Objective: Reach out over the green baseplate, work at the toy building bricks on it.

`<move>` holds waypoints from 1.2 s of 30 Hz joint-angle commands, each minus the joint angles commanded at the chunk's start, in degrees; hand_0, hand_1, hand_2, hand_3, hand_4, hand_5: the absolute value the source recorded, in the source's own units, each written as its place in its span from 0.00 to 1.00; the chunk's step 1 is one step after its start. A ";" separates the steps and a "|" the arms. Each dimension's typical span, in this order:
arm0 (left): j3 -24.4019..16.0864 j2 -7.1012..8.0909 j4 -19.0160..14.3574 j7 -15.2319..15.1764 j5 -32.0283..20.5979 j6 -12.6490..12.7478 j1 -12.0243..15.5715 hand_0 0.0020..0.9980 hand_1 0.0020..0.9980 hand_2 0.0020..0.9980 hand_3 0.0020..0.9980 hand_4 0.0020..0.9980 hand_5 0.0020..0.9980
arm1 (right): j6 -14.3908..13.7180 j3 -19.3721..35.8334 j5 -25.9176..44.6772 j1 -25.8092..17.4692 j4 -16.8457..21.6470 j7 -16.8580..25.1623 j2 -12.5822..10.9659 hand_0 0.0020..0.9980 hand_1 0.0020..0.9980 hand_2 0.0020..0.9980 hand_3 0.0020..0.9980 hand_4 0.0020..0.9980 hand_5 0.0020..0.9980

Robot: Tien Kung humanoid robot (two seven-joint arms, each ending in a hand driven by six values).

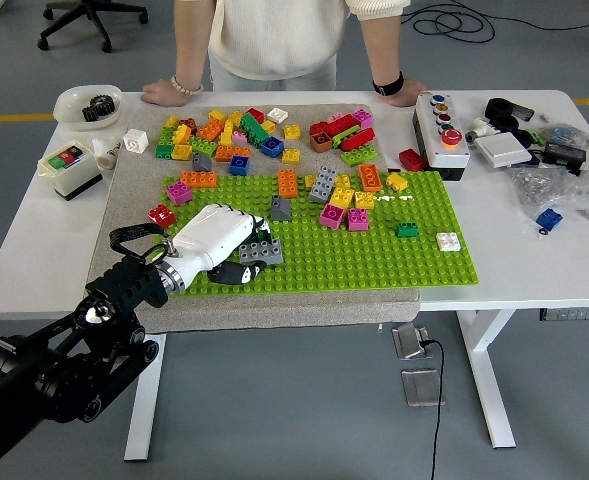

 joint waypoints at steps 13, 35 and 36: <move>0.55 0.38 1.76 -1.15 0.00 1.46 -0.52 0.61 0.57 0.55 0.57 0.65 0.16 | 0.09 -0.14 -0.22 -0.16 0.00 0.02 0.14 0.74 0.64 0.68 0.63 0.81 0.51; 0.64 0.67 3.46 -2.27 0.00 2.64 -0.56 0.74 0.58 0.57 0.57 0.69 0.17 | 0.20 -0.22 -0.48 -0.32 0.00 0.03 0.34 0.74 0.64 0.68 0.63 0.81 0.51; 0.57 0.67 3.49 -2.34 0.00 2.65 -0.58 0.74 0.58 0.57 0.57 0.69 0.17 | 0.20 -0.23 -0.47 -0.29 0.00 0.04 0.35 0.74 0.64 0.68 0.63 0.81 0.51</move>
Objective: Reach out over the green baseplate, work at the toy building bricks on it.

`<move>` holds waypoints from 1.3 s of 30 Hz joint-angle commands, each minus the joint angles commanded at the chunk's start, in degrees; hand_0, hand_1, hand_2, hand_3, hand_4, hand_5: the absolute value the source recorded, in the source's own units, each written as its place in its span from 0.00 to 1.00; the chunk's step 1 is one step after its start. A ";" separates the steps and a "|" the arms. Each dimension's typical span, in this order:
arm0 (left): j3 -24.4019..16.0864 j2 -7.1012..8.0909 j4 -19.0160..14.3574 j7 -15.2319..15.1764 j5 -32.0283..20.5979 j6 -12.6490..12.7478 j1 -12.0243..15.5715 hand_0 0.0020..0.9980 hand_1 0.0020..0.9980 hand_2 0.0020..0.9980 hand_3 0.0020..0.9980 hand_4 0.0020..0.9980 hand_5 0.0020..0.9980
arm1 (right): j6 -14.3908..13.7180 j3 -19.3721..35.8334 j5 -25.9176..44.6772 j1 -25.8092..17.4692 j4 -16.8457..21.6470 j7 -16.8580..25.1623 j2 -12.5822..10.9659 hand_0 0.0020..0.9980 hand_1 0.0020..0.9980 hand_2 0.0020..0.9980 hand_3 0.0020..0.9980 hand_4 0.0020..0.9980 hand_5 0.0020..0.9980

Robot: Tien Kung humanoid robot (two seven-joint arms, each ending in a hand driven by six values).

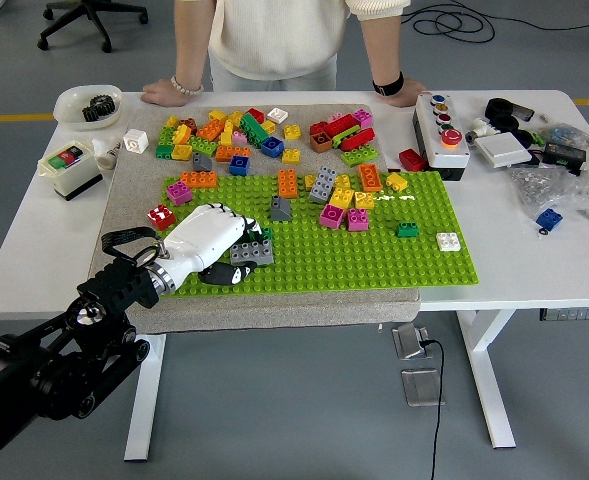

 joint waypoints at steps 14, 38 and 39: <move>-0.42 0.08 -0.36 -0.76 0.00 -0.02 0.03 0.76 0.59 0.57 0.57 0.78 0.20 | -0.03 0.04 0.23 0.14 0.00 -0.03 -0.05 0.74 0.64 0.68 0.63 0.81 0.52; -0.62 -0.55 0.06 -1.59 0.00 1.28 -0.73 0.76 0.59 0.57 0.57 0.79 0.19 | 0.01 -0.15 0.47 0.18 0.00 -0.07 0.06 0.74 0.64 0.68 0.63 0.81 0.52; -0.62 -0.54 0.21 -1.72 0.00 1.35 -0.82 0.76 0.59 0.57 0.57 0.79 0.19 | 0.01 -0.17 0.50 0.16 0.00 -0.07 0.09 0.74 0.64 0.68 0.63 0.81 0.52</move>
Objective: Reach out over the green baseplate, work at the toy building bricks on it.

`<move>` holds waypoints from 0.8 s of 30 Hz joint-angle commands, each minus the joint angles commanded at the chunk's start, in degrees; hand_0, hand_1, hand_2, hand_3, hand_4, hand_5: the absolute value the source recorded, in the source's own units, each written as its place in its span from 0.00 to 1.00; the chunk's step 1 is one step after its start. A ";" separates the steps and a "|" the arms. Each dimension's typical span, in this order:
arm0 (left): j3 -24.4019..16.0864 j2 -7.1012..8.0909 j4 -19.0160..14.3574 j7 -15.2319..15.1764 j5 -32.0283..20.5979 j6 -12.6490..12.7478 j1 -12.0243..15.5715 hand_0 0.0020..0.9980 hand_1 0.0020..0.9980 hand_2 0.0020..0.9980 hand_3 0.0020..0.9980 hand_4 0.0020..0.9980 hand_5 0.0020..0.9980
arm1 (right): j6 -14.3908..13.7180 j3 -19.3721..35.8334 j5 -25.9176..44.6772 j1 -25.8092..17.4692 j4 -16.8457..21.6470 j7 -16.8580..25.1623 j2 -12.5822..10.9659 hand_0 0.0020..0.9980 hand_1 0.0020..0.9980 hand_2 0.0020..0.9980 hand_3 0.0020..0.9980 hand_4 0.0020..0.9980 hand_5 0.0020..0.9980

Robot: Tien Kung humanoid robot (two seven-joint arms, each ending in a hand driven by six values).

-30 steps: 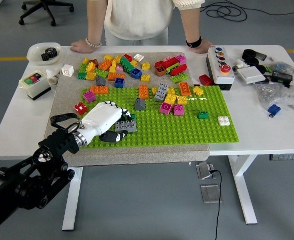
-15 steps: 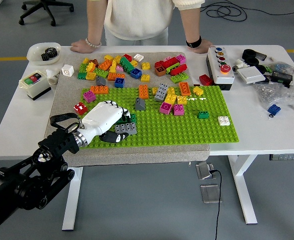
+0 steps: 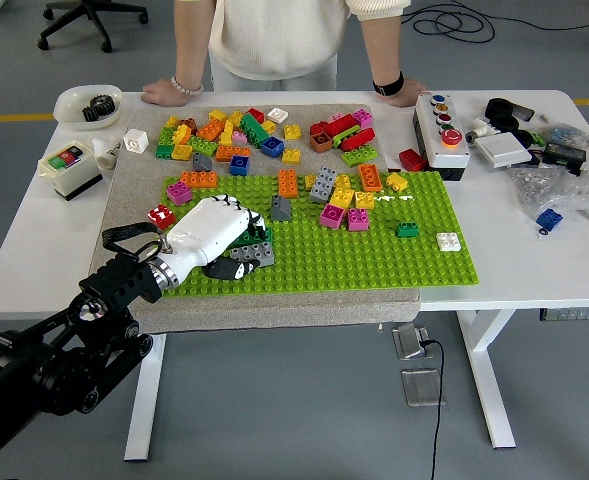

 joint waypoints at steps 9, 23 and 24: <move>-0.11 0.66 -0.99 -0.43 0.00 -1.16 0.23 0.76 0.59 0.57 0.57 0.80 0.19 | -0.03 0.16 0.03 -0.07 0.00 -0.01 -0.09 0.74 0.64 0.68 0.63 0.81 0.52; -0.52 2.01 -1.32 -1.03 0.00 -2.13 0.88 0.76 0.60 0.57 0.57 0.83 0.21 | -0.03 0.12 0.00 -0.16 0.00 0.01 -0.04 0.74 0.64 0.68 0.63 0.81 0.52; -0.49 2.10 -1.28 -1.07 0.00 -2.10 0.91 0.76 0.60 0.57 0.57 0.83 0.21 | -0.03 0.13 -0.03 -0.16 0.00 0.00 -0.04 0.74 0.64 0.68 0.63 0.81 0.52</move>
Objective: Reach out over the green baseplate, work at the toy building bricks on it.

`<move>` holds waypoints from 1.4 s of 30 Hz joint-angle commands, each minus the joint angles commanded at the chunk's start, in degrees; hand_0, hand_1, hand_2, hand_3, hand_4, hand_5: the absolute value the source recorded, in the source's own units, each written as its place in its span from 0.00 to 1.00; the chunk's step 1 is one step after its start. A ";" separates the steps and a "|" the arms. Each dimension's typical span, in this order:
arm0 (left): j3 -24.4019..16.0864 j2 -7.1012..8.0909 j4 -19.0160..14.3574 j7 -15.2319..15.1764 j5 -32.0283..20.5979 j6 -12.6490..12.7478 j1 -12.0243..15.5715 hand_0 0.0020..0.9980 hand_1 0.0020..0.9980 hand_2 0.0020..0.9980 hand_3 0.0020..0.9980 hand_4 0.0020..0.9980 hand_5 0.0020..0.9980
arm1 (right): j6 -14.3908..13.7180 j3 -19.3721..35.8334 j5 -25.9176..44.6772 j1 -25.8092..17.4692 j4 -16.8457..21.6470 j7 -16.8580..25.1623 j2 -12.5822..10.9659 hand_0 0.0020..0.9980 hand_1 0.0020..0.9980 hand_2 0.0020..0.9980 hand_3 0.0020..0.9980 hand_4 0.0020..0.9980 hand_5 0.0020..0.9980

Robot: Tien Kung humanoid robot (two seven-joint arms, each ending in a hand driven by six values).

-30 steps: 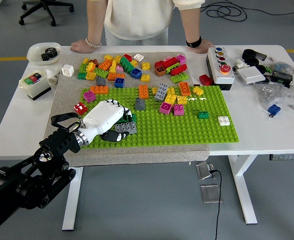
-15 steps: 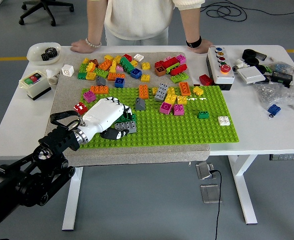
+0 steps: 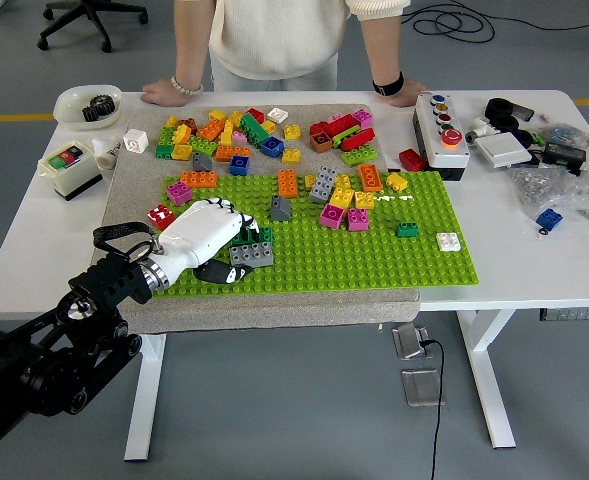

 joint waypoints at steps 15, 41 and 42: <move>-0.09 0.79 1.57 -1.04 0.00 1.33 -0.50 0.77 0.60 0.57 0.57 0.83 0.21 | 0.10 -0.15 -0.13 -0.10 0.00 0.00 0.09 0.74 0.64 0.68 0.63 0.81 0.52; -0.24 -0.91 4.23 -1.38 0.00 2.19 -2.53 0.77 0.60 0.57 0.57 0.84 0.21 | 0.13 -0.34 0.13 0.19 0.00 -0.04 0.05 0.74 0.64 0.68 0.63 0.81 0.52; -0.23 -0.94 4.31 -1.39 0.00 2.23 -2.55 0.77 0.60 0.57 0.57 0.84 0.21 | 0.14 -0.34 0.13 0.19 0.00 -0.05 0.05 0.74 0.64 0.68 0.63 0.81 0.52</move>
